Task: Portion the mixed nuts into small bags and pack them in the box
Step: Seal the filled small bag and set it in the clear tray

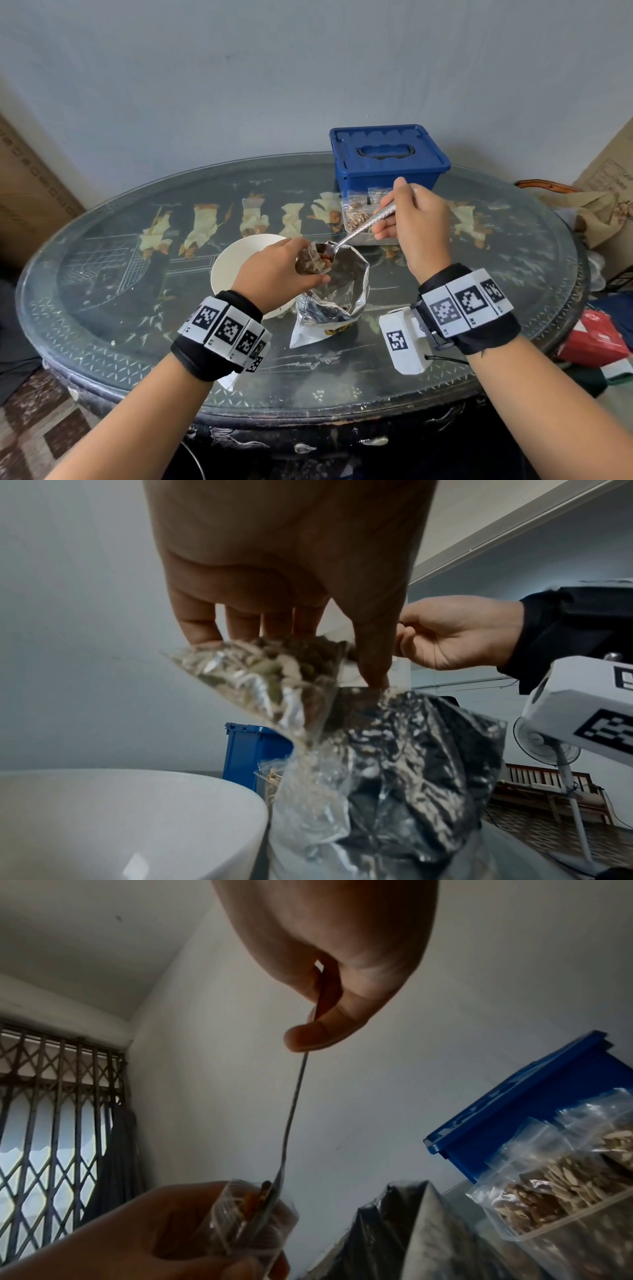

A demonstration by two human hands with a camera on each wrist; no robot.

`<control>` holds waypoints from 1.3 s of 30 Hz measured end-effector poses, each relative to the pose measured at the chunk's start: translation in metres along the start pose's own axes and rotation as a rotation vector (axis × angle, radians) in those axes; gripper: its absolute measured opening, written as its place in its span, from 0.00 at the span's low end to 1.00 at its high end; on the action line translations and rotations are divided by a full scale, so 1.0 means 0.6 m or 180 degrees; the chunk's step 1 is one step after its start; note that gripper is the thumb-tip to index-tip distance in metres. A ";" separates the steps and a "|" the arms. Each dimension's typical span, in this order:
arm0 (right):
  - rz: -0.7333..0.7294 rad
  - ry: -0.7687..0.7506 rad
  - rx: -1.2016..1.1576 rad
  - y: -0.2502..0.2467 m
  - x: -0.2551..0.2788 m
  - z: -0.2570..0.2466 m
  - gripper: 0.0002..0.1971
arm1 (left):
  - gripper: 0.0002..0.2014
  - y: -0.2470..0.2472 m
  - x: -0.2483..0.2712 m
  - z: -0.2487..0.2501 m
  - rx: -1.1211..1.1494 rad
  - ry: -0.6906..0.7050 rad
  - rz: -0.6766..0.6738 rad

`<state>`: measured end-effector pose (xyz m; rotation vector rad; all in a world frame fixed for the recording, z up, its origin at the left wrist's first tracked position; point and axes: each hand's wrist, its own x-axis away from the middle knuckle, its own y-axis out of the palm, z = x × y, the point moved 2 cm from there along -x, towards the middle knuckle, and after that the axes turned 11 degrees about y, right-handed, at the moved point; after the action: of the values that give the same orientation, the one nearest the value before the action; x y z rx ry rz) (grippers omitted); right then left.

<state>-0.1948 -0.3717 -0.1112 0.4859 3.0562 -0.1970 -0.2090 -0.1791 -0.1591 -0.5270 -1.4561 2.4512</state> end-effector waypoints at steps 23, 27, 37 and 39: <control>-0.0598 -0.1831 0.0035 0.032 0.055 -0.076 0.13 | 0.13 0.026 0.054 -0.038 0.1517 -0.0501 0.1152; -0.0249 -0.1593 0.0068 0.002 0.041 -0.059 0.15 | 0.13 0.030 0.057 -0.036 0.1461 -0.0490 0.1155; -0.0514 -0.1486 0.1453 0.007 0.036 0.041 0.16 | 0.13 0.048 0.064 -0.030 0.1322 -0.0522 0.1028; -0.0723 -0.1551 0.1779 0.019 0.042 0.060 0.16 | 0.13 0.047 0.067 -0.028 0.1339 -0.0477 0.1003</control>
<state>-0.2146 -0.3583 -0.1497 0.0738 2.5323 -1.0236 -0.2391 -0.1639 -0.1987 -0.5200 -0.9081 2.9913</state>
